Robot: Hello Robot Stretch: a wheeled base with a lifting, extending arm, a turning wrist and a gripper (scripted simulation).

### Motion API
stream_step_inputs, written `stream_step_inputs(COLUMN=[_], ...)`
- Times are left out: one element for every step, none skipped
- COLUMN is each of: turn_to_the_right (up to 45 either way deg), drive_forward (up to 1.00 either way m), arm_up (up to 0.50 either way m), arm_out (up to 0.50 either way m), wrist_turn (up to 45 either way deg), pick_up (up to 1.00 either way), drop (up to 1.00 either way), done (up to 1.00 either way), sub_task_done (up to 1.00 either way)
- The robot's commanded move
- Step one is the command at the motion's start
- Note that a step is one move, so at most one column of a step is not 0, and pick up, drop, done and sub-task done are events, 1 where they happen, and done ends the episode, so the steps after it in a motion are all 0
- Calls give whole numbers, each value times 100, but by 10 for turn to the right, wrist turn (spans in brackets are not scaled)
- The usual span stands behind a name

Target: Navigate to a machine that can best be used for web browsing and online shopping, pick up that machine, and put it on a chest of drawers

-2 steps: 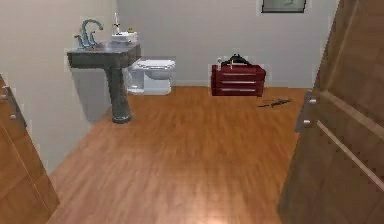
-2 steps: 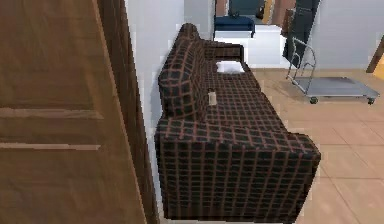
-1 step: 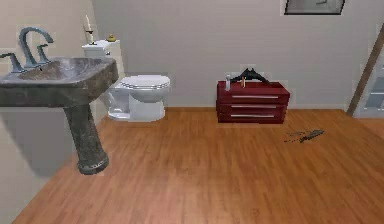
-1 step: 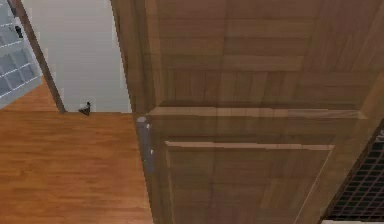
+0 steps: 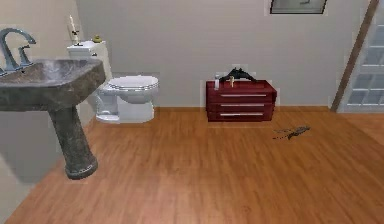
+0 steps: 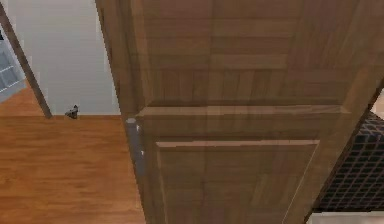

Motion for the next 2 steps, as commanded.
stream_step_inputs(turn_to_the_right=[0,420], drive_forward=[35,0], arm_up=[0,0], arm_out=[0,0], wrist_turn=[0,0], pick_up=[0,0], drop=[0,0], done=[0,0], sub_task_done=[0,0])
